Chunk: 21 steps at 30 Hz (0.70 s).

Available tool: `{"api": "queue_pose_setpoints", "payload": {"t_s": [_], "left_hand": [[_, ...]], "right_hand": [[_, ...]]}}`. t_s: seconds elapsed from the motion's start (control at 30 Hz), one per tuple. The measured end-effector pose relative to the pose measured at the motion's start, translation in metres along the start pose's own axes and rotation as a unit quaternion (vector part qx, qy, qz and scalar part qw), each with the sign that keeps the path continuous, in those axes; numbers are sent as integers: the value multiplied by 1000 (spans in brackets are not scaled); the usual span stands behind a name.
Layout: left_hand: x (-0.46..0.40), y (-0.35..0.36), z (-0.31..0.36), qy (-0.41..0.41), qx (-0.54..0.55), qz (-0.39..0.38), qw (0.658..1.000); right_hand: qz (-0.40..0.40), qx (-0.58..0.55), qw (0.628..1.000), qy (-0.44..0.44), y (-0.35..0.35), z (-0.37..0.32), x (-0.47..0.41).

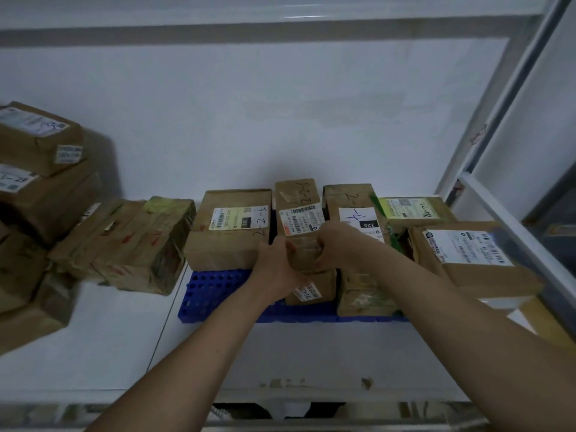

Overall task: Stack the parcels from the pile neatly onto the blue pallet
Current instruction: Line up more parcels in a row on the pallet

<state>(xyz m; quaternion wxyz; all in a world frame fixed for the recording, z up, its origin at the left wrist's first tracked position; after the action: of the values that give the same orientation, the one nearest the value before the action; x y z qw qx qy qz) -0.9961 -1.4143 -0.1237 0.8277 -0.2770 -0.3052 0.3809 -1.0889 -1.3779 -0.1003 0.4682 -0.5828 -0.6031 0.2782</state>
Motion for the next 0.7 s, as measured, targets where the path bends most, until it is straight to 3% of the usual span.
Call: {"api": "queue_pose_setpoints", "payload": {"t_s": [0.13,0.27,0.4,0.57,0.7], "left_hand": [[-1,8,3,16,-91,-58,994],[-5,10,-3,-14,-109,-102,989],[-5,9,11,2,-211,-91,973],[-7,30,20,0,-254,-133,958],[-10,44,17,25,-317,-151,936]], "right_hand": [[-14,62,997,-33,-1,-11,6],[-6,80,996,-48,-4,-13,8],[12,119,993,-26,-28,6,17],[-147,171,972,66,-12,55,49],[-174,142,972,76,12,64,52]]}}
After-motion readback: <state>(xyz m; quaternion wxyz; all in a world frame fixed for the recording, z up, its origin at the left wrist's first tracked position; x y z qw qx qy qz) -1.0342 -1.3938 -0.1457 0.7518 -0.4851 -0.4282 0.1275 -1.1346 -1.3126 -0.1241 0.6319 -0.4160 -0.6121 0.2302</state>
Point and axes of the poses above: each hand's wrist, its own x-axis away from the middle knuckle, its own y-axis out of the palm, z = x × y, the point moved 10 cm from there along -x, towards the middle knuckle, and after that the axes turned 10 degrees about -y, right-handed, at the moved point
